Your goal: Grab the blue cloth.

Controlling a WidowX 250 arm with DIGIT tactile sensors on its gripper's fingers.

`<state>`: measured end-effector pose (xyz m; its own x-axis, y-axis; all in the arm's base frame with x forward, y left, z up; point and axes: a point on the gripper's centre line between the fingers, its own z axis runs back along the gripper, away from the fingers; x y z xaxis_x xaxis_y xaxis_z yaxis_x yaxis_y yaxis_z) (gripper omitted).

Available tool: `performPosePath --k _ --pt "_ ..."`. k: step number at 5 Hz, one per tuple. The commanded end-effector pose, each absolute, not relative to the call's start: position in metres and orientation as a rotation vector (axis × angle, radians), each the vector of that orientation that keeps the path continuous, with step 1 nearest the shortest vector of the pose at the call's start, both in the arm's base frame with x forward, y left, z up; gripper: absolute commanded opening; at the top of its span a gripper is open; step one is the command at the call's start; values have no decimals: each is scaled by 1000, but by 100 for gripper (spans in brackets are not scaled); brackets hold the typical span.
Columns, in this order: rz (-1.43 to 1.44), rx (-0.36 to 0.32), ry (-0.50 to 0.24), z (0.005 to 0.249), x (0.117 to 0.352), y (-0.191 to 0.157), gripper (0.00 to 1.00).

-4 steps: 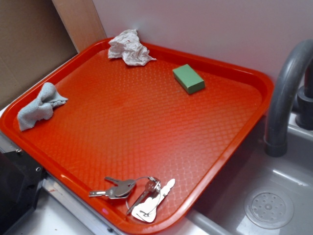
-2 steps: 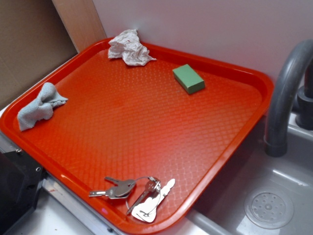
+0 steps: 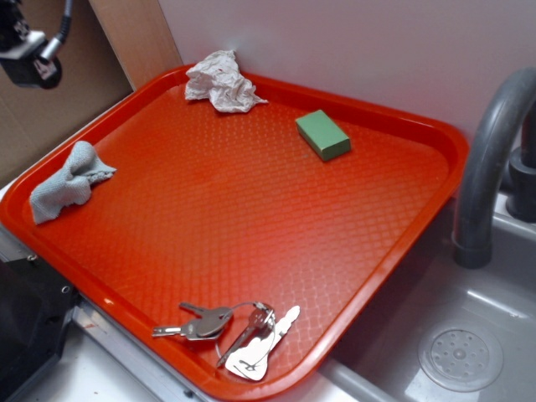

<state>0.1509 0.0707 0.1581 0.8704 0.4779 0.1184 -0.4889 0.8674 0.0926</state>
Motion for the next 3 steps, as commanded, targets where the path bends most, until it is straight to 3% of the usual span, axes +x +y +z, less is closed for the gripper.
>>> performPosePath --k 1,2,3 --pt "708 177 -74 111 139 120 100" --pt "668 43 -43 97 137 123 100" --pt "668 43 -43 97 137 123 100"
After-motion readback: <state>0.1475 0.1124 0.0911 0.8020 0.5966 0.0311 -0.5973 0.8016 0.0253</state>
